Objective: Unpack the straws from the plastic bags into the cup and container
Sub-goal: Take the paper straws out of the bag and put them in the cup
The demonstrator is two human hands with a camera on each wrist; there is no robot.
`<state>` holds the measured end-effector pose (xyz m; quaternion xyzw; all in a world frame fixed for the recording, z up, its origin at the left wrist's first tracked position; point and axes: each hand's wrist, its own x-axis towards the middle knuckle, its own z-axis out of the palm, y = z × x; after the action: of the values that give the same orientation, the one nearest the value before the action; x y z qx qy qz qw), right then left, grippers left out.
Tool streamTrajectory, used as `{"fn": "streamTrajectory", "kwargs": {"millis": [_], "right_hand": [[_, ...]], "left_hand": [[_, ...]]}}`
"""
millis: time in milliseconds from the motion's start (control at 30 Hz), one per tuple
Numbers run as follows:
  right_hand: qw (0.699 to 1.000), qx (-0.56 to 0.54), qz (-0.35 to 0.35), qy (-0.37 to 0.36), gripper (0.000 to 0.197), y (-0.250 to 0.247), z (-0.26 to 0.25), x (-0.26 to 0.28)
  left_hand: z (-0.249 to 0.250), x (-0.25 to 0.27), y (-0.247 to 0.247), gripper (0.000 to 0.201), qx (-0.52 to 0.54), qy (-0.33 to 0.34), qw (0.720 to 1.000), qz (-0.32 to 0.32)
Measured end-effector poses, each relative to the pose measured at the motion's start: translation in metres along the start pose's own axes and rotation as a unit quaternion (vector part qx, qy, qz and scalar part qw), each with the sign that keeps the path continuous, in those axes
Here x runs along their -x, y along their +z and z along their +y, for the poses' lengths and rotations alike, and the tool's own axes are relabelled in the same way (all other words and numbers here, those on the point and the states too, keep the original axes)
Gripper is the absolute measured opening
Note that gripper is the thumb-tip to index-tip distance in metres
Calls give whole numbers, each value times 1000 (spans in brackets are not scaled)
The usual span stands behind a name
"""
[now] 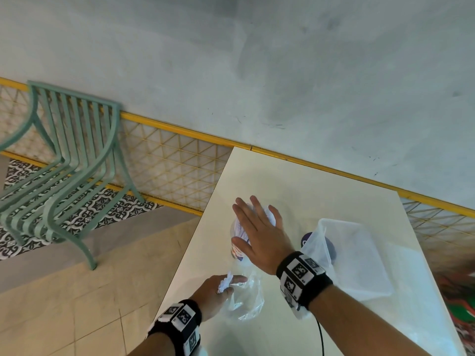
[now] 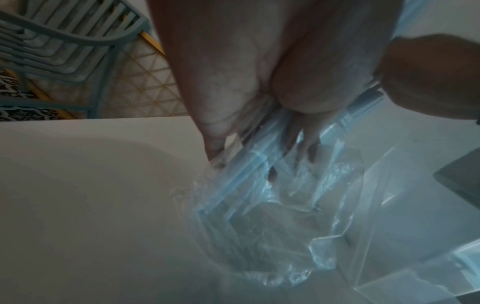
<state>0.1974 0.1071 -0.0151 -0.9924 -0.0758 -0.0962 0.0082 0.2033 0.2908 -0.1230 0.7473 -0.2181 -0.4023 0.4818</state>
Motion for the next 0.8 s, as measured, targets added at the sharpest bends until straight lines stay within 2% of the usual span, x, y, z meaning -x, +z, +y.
{"fn": "streamTrajectory", "kwargs": {"millis": [100, 167, 233, 300, 367, 433, 533, 667, 800], "right_hand": [[990, -109, 78, -38, 40, -26, -10, 6], [959, -268, 79, -37, 35, -31, -15, 18], [919, -395, -5, -17, 38, -24, -19, 33], [900, -425, -97, -15, 43, -11, -23, 42], [881, -449, -147, -17, 43, 4, -27, 46], [864, -474, -168, -5, 35, 12, -34, 46], [868, -467, -171, 4, 23, 20, -37, 44], [904, -387, -180, -28, 17, 26, -34, 43], [915, -345, -209, -26, 31, 25, -31, 40]], "left_hand": [[-3, 0, 0, 45, -7, 1, 1000, -3], [-4, -1, -1, 46, -13, 4, 1000, 12], [3, 0, 0, 46, -36, 6, 999, 22], [11, 3, 2, 35, -51, -2, 998, 25], [18, 6, 4, 36, -20, -20, 999, 33], [14, 5, 6, 31, 7, 4, 999, 36], [-30, -12, 9, 29, -9, -4, 1000, 3], [1, 3, 5, 32, -14, -18, 1000, -4], [15, 10, 2, 14, 4, -19, 1000, -12]]}}
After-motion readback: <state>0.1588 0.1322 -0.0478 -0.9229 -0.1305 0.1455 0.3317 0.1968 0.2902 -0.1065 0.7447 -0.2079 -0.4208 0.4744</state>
